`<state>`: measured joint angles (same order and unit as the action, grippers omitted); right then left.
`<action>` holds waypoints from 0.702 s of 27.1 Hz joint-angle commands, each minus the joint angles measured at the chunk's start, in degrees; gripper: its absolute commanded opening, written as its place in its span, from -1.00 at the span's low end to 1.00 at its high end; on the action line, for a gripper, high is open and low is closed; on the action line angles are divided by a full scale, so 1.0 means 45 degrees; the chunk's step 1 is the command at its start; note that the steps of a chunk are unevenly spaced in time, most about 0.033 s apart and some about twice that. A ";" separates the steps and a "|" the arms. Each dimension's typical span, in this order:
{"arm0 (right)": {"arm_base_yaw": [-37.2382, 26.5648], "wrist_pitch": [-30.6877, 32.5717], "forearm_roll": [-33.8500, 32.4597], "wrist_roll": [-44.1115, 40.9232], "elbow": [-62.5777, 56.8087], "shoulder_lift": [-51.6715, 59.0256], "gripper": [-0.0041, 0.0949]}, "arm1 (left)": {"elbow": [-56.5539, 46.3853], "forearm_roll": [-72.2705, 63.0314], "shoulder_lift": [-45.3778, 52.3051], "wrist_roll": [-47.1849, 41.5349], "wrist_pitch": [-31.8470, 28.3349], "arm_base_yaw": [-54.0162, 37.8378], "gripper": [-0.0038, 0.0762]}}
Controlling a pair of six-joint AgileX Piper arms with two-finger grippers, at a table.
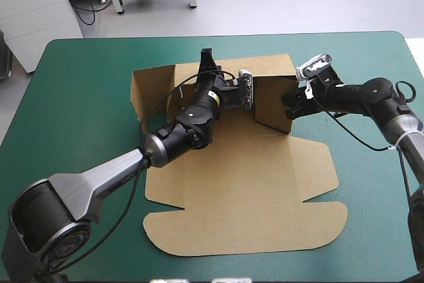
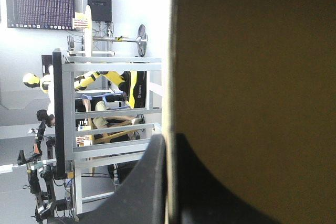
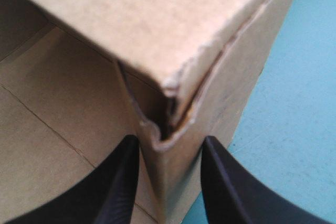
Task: Fold the box
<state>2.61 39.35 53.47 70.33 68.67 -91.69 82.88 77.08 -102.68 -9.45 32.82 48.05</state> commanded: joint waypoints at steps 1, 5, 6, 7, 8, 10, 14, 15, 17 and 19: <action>0.0063 -0.0210 0.0765 0.0057 0.0314 0.0452 -0.43 | 0.0306 0.0505 0.0628 -0.0194 -0.0113 0.0152 -0.98; 0.0063 -0.0129 0.0765 0.0114 0.0314 0.0452 -0.69 | 0.0306 0.0646 0.0628 -0.0194 -0.0113 0.0152 -0.98; 0.0063 -0.0109 0.0765 0.0138 0.0314 0.0452 -0.79 | 0.0306 0.0701 0.0628 -0.0194 -0.0113 0.0152 -0.98; 0.0063 -0.0109 0.0765 0.0138 0.0314 0.0452 -0.86 | 0.0306 0.0729 0.0628 -0.0194 -0.0113 0.0152 -0.98; 0.0063 -0.0109 0.0765 0.0138 0.0314 0.0452 -0.94 | 0.0306 0.0729 0.0628 -0.0194 -0.0138 0.0152 -0.98; 0.0063 -0.0109 0.0765 0.0174 0.0314 0.0452 -0.96 | 0.0306 0.0729 0.0651 -0.0194 -0.0154 0.0239 -0.94; 0.0063 -0.0144 0.0765 0.0150 0.0314 0.0452 -0.96 | 0.0306 0.0643 0.0651 -0.0194 -0.0154 0.0580 -0.36; 0.0063 -0.0184 0.0765 0.0150 0.0314 0.0452 -0.96 | 0.0306 0.0644 0.0651 -0.0194 -0.0154 0.0607 -0.17; 0.0063 -0.0255 0.0765 0.0150 0.0314 0.0452 -0.96 | 0.0306 0.0644 0.0730 -0.0194 0.0124 0.0801 0.14; 0.0063 -0.0480 0.0765 -0.0018 0.0314 0.0452 -0.96 | 0.0306 0.0543 0.0938 -0.0296 0.0524 0.1052 0.30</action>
<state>2.67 37.60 54.05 70.24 68.37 -91.81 82.88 77.91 -102.68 -9.58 33.12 51.38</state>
